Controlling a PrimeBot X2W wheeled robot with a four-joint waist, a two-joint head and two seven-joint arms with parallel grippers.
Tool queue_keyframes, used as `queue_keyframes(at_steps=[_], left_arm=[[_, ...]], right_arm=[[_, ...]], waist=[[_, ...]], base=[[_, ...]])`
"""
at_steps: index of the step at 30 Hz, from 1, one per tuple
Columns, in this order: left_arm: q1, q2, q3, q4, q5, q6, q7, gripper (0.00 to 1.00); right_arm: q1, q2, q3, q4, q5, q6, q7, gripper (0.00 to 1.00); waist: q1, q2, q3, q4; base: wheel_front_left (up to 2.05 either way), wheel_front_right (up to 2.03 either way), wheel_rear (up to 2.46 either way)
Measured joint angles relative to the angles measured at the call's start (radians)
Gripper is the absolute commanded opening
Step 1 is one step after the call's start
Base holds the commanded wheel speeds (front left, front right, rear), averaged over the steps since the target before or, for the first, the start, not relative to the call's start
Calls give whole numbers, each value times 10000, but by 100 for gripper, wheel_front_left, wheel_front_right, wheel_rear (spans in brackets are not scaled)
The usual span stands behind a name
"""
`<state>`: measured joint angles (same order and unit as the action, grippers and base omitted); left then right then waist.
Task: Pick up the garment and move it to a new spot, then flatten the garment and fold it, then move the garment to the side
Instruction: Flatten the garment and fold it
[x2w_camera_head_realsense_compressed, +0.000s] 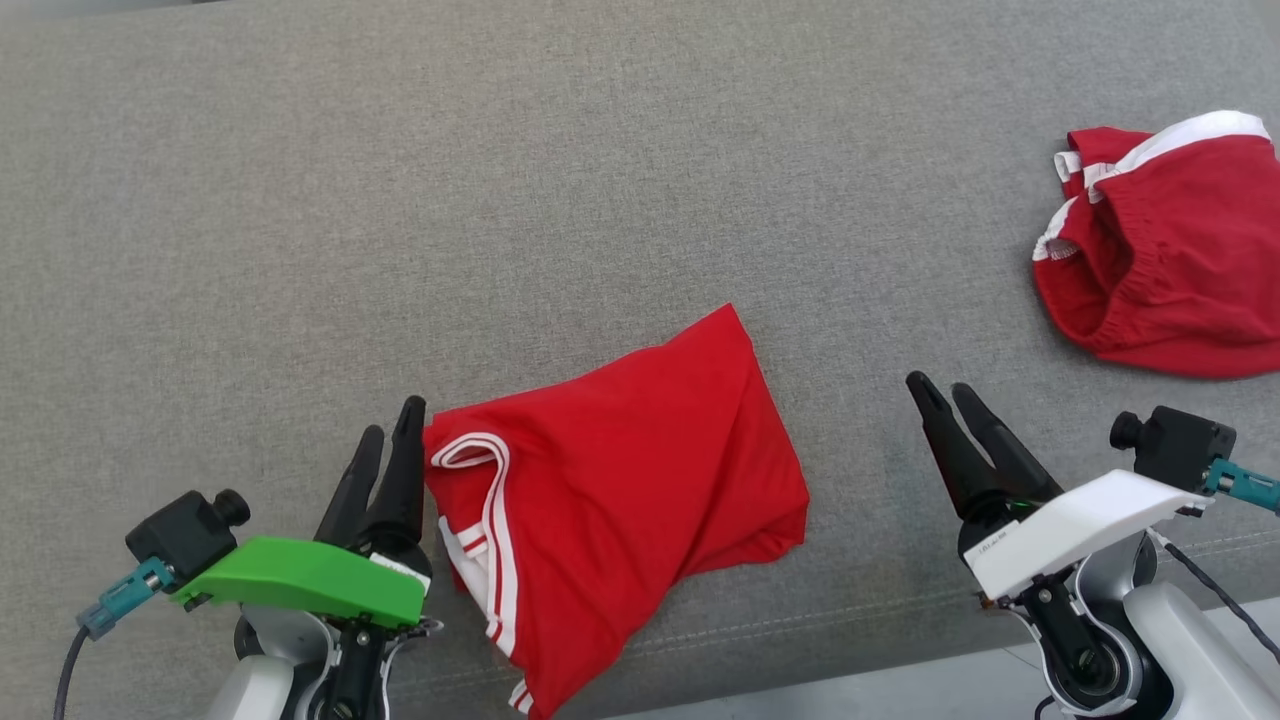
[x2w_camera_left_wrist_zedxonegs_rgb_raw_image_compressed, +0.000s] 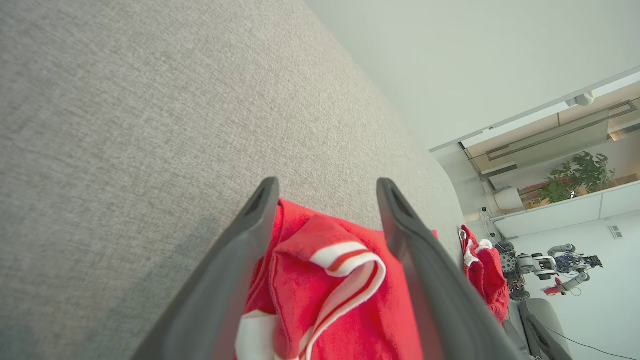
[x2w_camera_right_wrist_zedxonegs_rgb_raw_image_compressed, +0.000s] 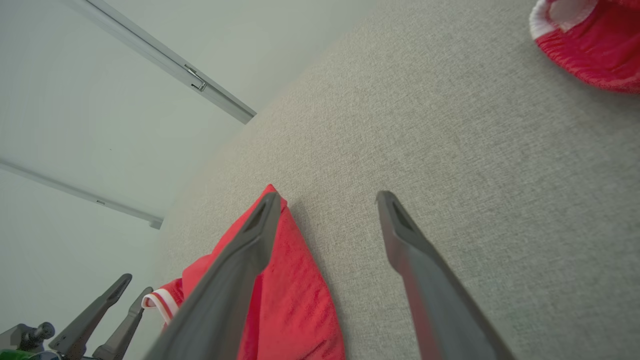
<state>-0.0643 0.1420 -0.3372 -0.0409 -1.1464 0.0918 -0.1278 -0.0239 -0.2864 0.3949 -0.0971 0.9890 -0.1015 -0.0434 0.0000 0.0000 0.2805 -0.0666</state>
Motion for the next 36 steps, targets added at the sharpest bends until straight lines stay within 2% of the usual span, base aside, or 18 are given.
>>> queue_keyframes(at_steps=[8, 12, 19, 36], left_arm=[[314, -140, -90, -782, -385, 104, 395, 100], [929, -460, -94, -872, -1177, 224, 736, 100], [1109, -623, 360, -917, -2063, 280, 920, 100], [864, -640, 500, -790, -2238, 330, 1360, 100]], right_arm=[[173, -29, 48, 17, 67, 44, 2, 100], [175, -52, 58, -12, 67, 44, 2, 100], [174, -52, 151, -12, 63, 115, 4, 100], [155, -36, 268, 59, 21, 127, 84, 100]], waist=[[0, 0, -126, 192], [0, 1, -112, 283], [0, 0, -33, 334], [0, 0, 223, 92]], base=[[0, 0, 0], [0, 0, 0], [0, 0, 0], [0, 0, 0]])
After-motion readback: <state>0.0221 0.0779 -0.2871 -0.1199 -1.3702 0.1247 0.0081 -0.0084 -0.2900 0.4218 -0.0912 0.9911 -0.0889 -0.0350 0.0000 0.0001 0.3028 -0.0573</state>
